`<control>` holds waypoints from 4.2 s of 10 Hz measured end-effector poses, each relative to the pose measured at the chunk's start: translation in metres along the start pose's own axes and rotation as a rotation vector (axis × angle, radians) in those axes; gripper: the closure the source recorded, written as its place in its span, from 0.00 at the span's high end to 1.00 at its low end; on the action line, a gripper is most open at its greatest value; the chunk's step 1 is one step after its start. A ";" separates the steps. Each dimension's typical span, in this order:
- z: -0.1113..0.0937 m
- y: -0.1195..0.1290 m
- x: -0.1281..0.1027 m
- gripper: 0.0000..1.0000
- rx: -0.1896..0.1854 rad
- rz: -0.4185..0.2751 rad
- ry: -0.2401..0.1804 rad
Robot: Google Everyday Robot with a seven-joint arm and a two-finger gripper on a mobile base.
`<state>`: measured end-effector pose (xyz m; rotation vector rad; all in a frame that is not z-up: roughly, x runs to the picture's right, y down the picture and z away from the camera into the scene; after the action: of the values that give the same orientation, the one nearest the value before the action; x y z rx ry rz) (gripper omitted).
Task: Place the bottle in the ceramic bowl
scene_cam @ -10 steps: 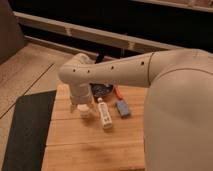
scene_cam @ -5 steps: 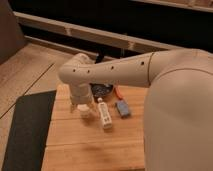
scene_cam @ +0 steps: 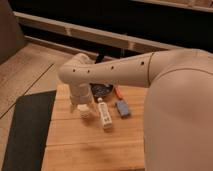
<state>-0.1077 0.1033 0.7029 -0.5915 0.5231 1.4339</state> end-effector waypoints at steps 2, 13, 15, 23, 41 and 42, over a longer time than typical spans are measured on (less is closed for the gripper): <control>0.000 0.000 0.000 0.65 0.000 0.000 0.000; -0.001 -0.005 -0.009 0.65 0.028 -0.022 -0.037; -0.016 -0.022 -0.036 0.65 0.069 -0.053 -0.138; -0.036 -0.094 -0.061 0.65 -0.102 -0.003 -0.324; 0.057 -0.140 -0.078 0.65 -0.194 0.011 -0.101; 0.066 -0.137 -0.077 0.65 -0.182 -0.014 -0.070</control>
<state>0.0219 0.0834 0.8117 -0.6854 0.3348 1.4927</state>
